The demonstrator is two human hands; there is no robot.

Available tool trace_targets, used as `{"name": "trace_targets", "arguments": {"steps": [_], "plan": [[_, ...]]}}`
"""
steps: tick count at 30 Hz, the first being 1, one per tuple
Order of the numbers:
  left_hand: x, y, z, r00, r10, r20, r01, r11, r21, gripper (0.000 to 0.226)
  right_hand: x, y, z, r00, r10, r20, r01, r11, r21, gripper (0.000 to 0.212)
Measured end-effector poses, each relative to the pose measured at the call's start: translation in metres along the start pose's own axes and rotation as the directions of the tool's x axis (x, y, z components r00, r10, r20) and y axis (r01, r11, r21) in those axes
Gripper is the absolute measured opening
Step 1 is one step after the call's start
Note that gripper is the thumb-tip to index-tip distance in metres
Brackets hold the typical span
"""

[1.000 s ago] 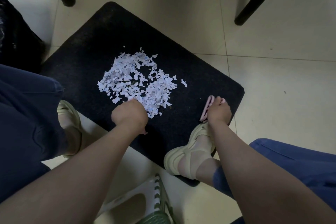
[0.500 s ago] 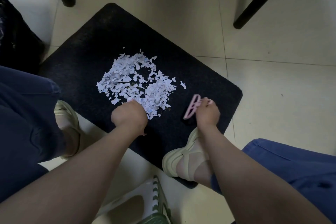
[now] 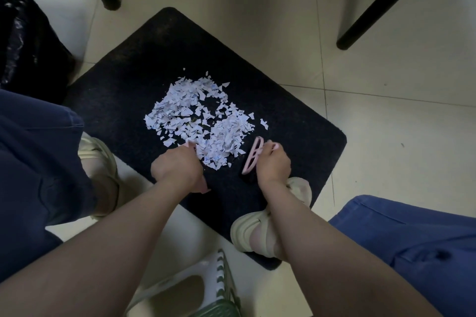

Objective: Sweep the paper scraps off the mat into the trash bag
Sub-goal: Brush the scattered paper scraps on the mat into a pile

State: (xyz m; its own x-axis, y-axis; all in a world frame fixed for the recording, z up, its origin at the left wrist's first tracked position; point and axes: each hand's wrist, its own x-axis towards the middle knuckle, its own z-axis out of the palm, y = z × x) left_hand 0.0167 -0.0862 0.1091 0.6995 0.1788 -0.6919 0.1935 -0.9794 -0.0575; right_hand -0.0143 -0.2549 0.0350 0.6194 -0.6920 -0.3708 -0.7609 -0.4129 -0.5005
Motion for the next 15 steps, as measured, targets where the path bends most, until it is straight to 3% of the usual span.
{"name": "trace_targets", "arguments": {"steps": [2, 5, 8, 12, 15], "plan": [[0.000, -0.005, 0.002, 0.999, -0.029, -0.015, 0.028, 0.999, -0.026, 0.040, -0.002, -0.004, 0.002, 0.999, 0.016, -0.048, -0.014, 0.998, 0.053, 0.038], [0.003, -0.014, 0.007, 0.994, -0.089, -0.062, 0.082, 0.992, -0.097, 0.022, -0.001, -0.008, 0.001, 0.993, 0.040, -0.108, -0.041, 0.999, -0.011, 0.040], [0.003, -0.024, 0.007, 0.989, -0.122, -0.087, 0.107, 0.981, -0.162, 0.027, -0.005, -0.015, 0.011, 1.000, 0.006, 0.022, -0.004, 0.997, -0.077, 0.042], [0.006, -0.046, 0.003, 0.978, -0.178, -0.104, 0.155, 0.968, -0.199, 0.029, -0.010, -0.022, 0.032, 0.986, 0.073, 0.149, -0.061, 0.995, -0.083, 0.041], [0.010, -0.052, 0.001, 0.974, -0.197, -0.115, 0.166, 0.957, -0.237, 0.030, -0.008, -0.031, 0.040, 0.977, 0.039, 0.210, -0.042, 0.999, 0.012, 0.036]]}}
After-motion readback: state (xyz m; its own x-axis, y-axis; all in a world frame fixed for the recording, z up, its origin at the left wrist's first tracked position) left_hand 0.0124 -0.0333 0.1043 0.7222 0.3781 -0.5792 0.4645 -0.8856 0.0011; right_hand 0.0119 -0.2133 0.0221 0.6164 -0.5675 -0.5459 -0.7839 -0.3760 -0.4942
